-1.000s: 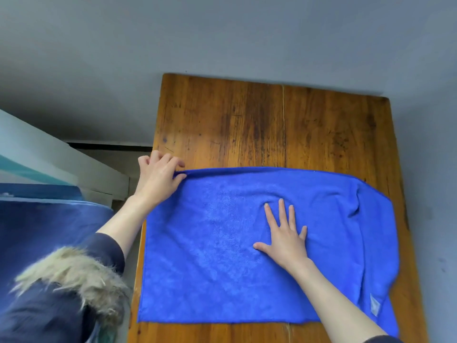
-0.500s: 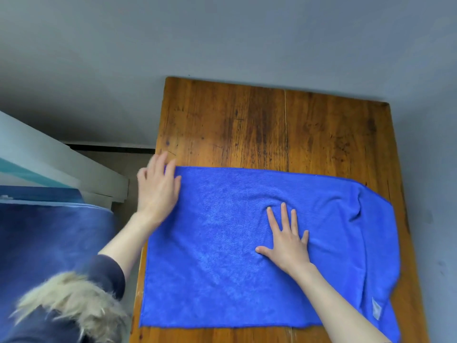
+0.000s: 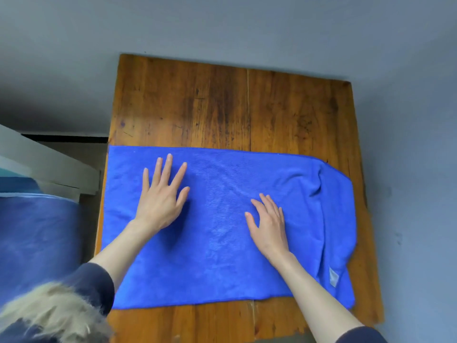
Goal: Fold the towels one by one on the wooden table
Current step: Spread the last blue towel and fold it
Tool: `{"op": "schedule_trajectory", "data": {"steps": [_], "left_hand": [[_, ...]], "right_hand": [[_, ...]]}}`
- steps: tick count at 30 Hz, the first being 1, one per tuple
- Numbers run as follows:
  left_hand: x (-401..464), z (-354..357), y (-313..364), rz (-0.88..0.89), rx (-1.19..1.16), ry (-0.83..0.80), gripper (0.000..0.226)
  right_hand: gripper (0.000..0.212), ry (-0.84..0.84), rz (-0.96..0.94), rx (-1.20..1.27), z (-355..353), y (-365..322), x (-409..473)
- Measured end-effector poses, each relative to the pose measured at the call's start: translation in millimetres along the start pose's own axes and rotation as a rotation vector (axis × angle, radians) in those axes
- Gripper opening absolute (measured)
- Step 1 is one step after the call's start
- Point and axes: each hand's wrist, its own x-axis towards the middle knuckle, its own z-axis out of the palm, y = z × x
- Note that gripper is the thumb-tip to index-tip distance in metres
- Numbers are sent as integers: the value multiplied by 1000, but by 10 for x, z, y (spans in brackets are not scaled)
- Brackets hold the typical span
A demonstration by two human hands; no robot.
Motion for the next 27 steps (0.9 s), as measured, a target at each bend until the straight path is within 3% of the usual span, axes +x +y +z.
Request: {"op": "schedule_trajectory", "data": {"steps": [5, 8, 14, 19, 27], "left_hand": [[-227, 353, 932, 115, -20, -43, 58], [-296, 525, 1440, 177, -8, -46, 55], [-300, 794, 2248, 255, 63, -90, 55], [-244, 997, 2600, 265, 123, -139, 63], [-201, 1023, 2664, 213, 182, -190, 79]], "right_hand": [[22, 396, 94, 66, -410, 649, -80], [20, 511, 288, 166, -616, 1156, -152], [39, 355, 652, 243, -755, 1992, -272], [16, 246, 667, 280, -806, 2247, -140], [6, 402, 623, 421, -1347, 2878, 172]]}}
